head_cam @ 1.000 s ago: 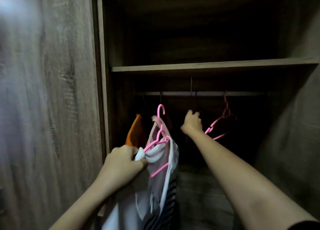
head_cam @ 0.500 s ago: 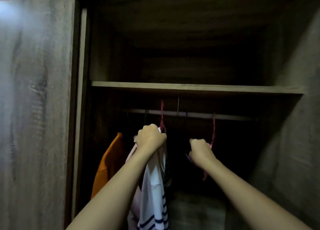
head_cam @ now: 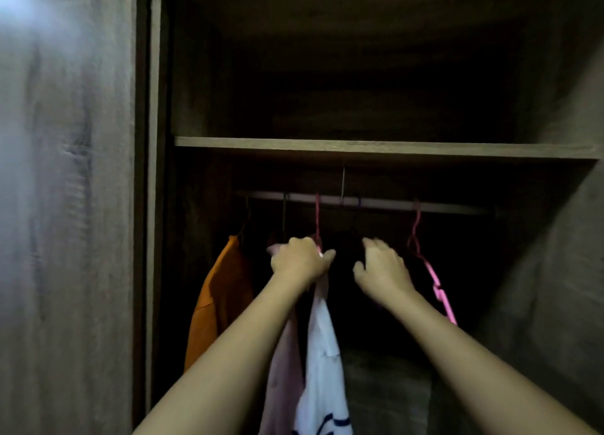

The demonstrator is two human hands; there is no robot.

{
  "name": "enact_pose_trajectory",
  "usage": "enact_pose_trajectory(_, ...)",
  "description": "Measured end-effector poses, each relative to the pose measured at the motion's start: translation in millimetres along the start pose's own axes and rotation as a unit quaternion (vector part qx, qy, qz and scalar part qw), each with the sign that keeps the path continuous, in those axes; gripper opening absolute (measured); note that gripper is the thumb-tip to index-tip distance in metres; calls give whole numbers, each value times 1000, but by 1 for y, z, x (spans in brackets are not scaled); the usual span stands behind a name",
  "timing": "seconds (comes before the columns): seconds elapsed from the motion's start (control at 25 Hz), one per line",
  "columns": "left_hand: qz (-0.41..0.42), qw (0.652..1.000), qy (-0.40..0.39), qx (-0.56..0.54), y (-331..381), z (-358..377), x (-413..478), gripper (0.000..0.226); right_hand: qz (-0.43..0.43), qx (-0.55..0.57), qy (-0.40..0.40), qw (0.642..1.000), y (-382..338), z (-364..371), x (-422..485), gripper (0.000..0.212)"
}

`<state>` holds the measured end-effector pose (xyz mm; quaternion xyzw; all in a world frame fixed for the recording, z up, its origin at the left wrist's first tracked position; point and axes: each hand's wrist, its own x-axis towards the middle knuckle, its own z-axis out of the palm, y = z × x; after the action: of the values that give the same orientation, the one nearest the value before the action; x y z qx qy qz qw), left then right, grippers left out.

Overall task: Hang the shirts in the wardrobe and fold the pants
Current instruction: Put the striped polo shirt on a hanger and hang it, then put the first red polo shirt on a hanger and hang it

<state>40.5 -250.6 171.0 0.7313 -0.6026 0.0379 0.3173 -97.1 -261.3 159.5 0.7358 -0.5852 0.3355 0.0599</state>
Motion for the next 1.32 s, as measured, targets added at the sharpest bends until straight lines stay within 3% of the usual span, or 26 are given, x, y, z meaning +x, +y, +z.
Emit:
enact_pose_trajectory(0.16,36,988,143,-54,-39,-40,-19,42,-112,81,104,985,-36,2,-20,51)
enact_pose_trajectory(0.32,0,977,212,-36,-143,-64,-73,36,-222,121,65,965,-102,44,-61,55)
enact_pose_trajectory(0.48,-89,981,166,51,-279,-77,-145,33,-275,163,-46,946,-186,105,-124,49)
enact_pose_trajectory(0.6,-134,979,132,74,-388,-102,-222,38,-330,200,-160,909,-260,148,-174,44)
enact_pose_trajectory(0.72,-216,964,120,96,-486,-130,-298,42,-353,231,-288,860,-324,187,-217,42)
enact_pose_trajectory(0.84,-303,939,78,141,-559,-145,-349,37,-340,237,-339,845,-370,224,-245,41)
enact_pose_trajectory(1.0,-328,932,-45,147,-617,-137,-393,52,-312,211,-395,838,-426,281,-281,43)
enact_pose_trajectory(1.08,-327,920,-132,171,-631,-124,-407,79,-296,198,-415,837,-448,309,-300,51)
enact_pose_trajectory(1.24,-309,925,-153,161,-641,-110,-417,128,-271,138,-422,854,-471,344,-319,60)
enact_pose_trajectory(1.32,-326,923,-153,140,-639,-115,-414,126,-278,105,-398,868,-475,347,-319,47)
